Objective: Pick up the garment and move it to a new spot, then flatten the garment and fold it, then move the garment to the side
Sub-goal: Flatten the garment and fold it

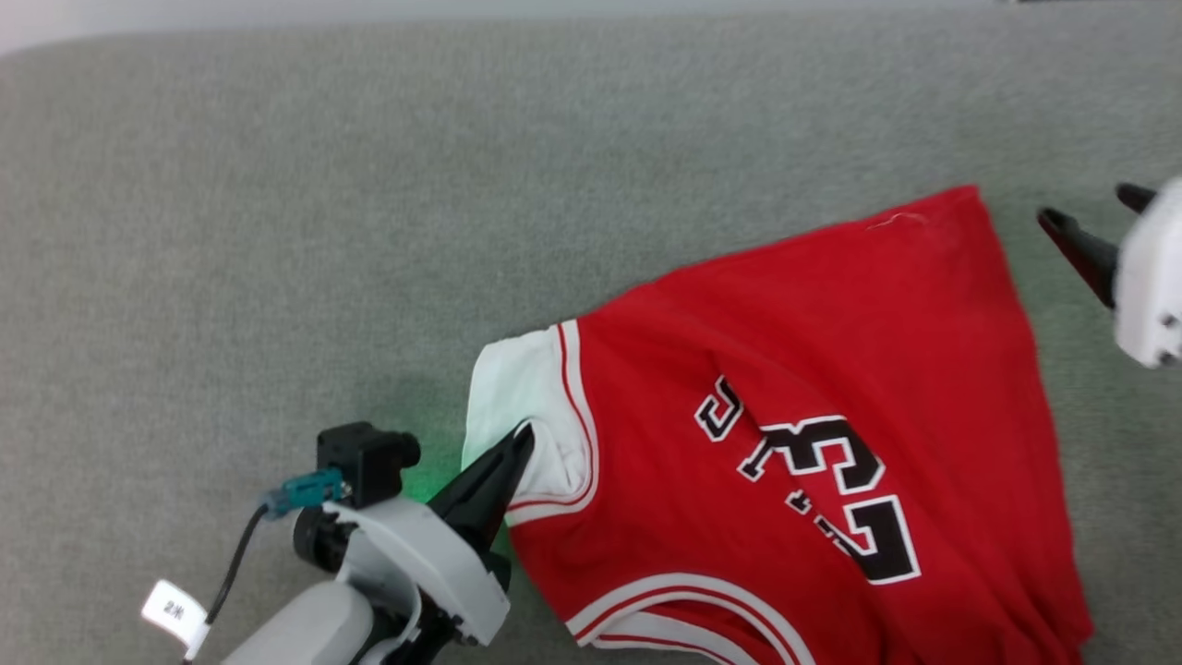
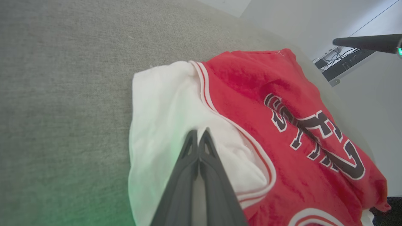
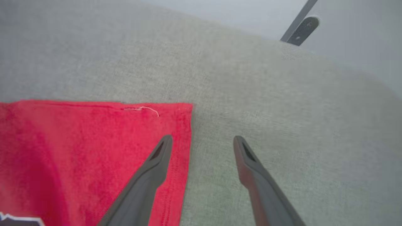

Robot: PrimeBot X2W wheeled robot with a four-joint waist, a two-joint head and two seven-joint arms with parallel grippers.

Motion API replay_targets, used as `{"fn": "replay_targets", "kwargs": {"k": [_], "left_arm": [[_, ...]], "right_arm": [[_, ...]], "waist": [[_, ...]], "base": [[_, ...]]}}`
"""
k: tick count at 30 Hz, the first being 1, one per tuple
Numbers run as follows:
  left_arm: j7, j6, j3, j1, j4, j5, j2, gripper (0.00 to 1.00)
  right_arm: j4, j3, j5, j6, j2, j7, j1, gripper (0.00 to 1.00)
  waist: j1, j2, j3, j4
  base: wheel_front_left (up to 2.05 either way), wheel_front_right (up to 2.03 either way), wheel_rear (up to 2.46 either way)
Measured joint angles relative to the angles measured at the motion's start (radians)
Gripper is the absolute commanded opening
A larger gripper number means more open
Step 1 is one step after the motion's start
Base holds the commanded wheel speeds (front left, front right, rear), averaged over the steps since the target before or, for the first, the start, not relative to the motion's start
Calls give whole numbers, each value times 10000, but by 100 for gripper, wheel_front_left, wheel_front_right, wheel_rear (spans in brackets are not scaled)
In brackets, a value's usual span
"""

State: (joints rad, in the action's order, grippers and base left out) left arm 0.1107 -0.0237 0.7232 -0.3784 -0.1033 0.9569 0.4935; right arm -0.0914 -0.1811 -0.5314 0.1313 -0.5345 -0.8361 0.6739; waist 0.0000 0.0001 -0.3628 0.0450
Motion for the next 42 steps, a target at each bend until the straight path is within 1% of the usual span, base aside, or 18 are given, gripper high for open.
{"fn": "replay_targets", "kwargs": {"k": [3, 5, 9, 12, 17, 18, 19, 20, 21, 23, 25, 29, 32, 37, 39, 40, 41, 42], "left_arm": [[56, 102, 36, -232, -132, -69, -159, 0], [100, 159, 63, -375, -222, -84, -268, 0], [201, 330, 125, -569, -426, -146, -466, 0], [228, 403, 171, -660, -585, -155, -575, 0], [366, 456, 198, -665, -763, -151, -677, 0], [393, 458, 207, -664, -798, -151, -685, 0], [403, 476, 205, -656, -838, -144, -690, 0], [407, 489, 201, -635, -863, -125, -688, 0], [439, 493, 196, -616, -901, -102, -683, 0], [523, 560, 100, -580, -938, 56, -694, 0], [541, 583, 31, -537, -995, 132, -652, 0], [617, 431, -201, -662, -1139, 132, -483, 0], [596, 303, -359, -1033, -1183, 33, -376, 0], [341, 56, -771, -2224, -1419, -86, -190, 0], [138, 73, -1099, -2841, -1547, 280, -374, 0], [138, 73, -1099, -2841, -1547, 280, -374, 0], [17, 151, -1317, -3637, -1875, 384, -499, 0], [-63, 151, -1440, -4137, -2100, 401, -543, 0]], "right_arm": [[-1369, -757, 240, 0, 163, 0, 870, 100], [-2044, -1360, 414, 2, 71, -29, 1368, 100], [-3196, -2161, 153, 2, 115, -211, 1888, 100], [-3605, -2679, -144, 0, -148, -458, 2144, 100], [-3940, -3055, -527, 0, -393, -230, 2241, 100], [-4008, -3145, -621, 0, -420, -134, 2253, 51], [-4100, -3183, -675, 0, -418, -2, 2256, 30], [-4197, -3206, -681, 0, -401, 180, 2254, 6], [-4339, -3216, -696, 0, -353, 395, 2247, 0], [-4625, -3181, -773, 0, -203, 865, 2243, 1], [-4907, -3114, -775, 0, 10, 1406, 2269, 0], [-5641, -2813, -995, 2, 391, 2140, 2332, 0], [-6084, -2405, -1248, 2, 499, 2635, 2517, 0], [-6763, -1394, -1386, 2, 759, 3860, 3326, 0], [-7078, -936, -1379, 2, 834, 4500, 3712, 0], [-7078, -936, -1379, 2, 834, 4500, 3712, 0], [-7430, -510, -1216, 2, 846, 5102, 4193, 0], [-7632, -301, -1129, 0, 872, 5392, 4451, 0]], "waist": [[0, 0, -287, 152], [0, 0, -446, 282], [1, 0, -657, 595], [0, 0, -734, 815], [1, 0, -744, 1009], [0, 0, -716, 1013], [0, 0, -678, 1011], [1, 0, -636, 1004], [1, 0, -590, 992], [0, 0, -479, 963], [0, 0, -357, 913], [0, 0, -54, 799], [0, 0, 189, 705], [0, 0, 400, 426], [0, 0, 427, 309], [0, 0, 427, 309], [0, 0, 399, 226], [0, 0, 357, 200]], "base": [[0, 0, 0], [0, 0, 0], [0, 0, 0], [0, 0, 0], [0, 0, 0], [0, 0, 0], [0, 0, 0], [0, 0, 0], [0, 0, 0], [0, 0, 0], [0, 0, 0], [0, 0, 0], [0, 0, 0], [0, 0, 0], [0, 0, 0], [0, 0, 0], [0, 0, 0], [0, 0, 0]]}}
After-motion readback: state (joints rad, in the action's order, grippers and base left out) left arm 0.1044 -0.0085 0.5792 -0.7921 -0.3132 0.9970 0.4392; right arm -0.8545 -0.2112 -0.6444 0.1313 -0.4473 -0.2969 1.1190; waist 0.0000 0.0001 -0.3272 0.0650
